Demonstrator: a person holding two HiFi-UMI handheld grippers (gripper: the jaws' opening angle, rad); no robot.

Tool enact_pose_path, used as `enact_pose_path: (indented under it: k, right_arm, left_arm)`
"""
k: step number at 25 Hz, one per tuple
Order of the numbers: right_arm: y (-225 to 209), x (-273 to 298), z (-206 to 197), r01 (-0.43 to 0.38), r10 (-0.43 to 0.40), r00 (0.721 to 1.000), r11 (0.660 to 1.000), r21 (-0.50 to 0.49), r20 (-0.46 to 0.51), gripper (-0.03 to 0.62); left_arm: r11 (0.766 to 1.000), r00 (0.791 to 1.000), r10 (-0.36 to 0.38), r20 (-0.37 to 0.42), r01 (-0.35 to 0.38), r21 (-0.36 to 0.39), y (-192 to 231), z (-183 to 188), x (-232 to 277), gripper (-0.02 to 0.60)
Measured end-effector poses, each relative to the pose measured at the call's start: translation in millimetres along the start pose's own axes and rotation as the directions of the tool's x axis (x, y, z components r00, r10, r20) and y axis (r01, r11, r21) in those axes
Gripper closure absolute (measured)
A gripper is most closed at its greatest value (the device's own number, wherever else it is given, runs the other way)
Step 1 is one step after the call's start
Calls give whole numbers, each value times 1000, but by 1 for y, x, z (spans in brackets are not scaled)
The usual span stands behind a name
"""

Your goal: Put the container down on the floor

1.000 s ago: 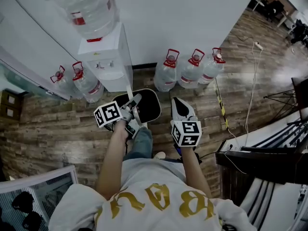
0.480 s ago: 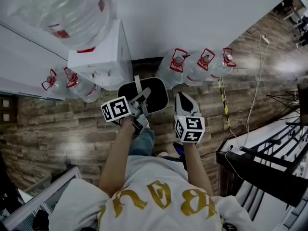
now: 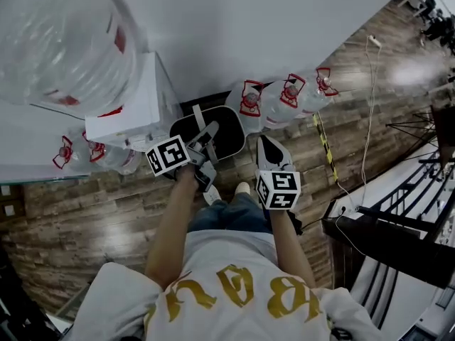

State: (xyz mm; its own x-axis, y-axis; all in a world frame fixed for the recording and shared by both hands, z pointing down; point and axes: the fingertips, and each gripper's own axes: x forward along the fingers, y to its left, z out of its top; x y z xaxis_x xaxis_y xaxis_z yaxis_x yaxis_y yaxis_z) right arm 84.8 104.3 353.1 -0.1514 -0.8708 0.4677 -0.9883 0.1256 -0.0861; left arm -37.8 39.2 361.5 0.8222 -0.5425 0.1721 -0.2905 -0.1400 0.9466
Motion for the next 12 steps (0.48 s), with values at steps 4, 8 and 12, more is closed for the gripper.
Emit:
enact_pose_path:
  k: [4,8,12]
  right_arm:
    - [-7,15,10,1,-2,1000,1000,5,6,565]
    - [-5,38,16,-24,24,1000,1000,-1,8,565]
    - [-4,63,23,-49,49,999,999,-7,9,564]
  left_arm:
    - [1000,1000,-2,-2,2,-14,1,7,14,532]
    - [999,1000,9,4,-9,-46,7,11,22,532]
    - [998,1000,30,-4,-30,-58,18,14,29,532]
